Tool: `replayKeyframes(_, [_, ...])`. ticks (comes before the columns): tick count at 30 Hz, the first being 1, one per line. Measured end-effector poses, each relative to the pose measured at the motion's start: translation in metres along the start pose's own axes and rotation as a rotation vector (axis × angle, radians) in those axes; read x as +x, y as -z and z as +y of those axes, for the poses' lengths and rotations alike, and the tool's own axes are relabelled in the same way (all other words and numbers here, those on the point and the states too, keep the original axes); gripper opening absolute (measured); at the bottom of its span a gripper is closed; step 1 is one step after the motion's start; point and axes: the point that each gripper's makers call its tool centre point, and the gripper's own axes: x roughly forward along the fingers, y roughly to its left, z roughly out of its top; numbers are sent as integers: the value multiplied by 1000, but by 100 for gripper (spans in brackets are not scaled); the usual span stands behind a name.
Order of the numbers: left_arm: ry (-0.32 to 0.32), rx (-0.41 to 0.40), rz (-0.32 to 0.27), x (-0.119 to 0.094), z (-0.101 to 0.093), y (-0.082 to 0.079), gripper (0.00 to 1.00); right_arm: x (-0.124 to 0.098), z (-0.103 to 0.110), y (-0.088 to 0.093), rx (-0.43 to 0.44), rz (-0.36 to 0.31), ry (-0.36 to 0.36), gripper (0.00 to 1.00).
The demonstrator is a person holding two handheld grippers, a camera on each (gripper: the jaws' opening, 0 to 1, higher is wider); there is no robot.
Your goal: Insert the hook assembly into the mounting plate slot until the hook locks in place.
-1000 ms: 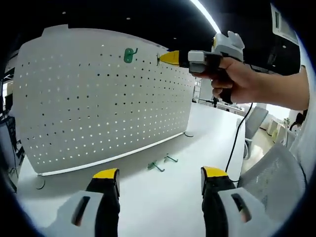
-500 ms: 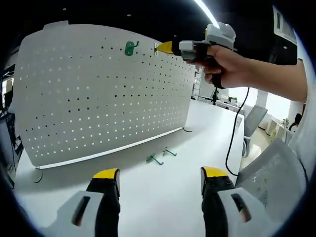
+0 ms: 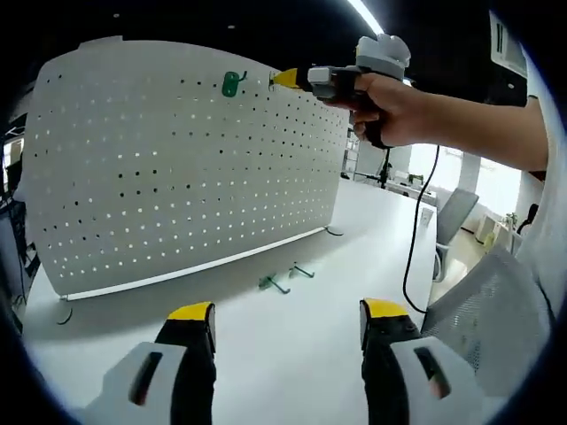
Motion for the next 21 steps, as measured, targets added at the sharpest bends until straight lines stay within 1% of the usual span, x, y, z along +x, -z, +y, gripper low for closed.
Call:
replayKeyframes(1, [1,-4,2,0,0,1,68,2,-2,2,-6,11,5,0])
replayKeyframes(4, [1,-5,2,0,-1,1,68,5,-5,2,-3,10,12,0])
replayKeyframes(7, [0,-8,1,0,-1,1,67,8,-4,1,-26,5,6,0])
replayKeyframes(11, [1,-12,5,1,0,2,67,12,-4,4,-54,8,7,0])
replayKeyframes(16, [7,-17,12,2,-1,3,67,15,-7,4,-46,-8,14,0])
replayKeyframes(21, [7,-20,13,2,0,2,66,17,-7,4,-55,-8,9,0])
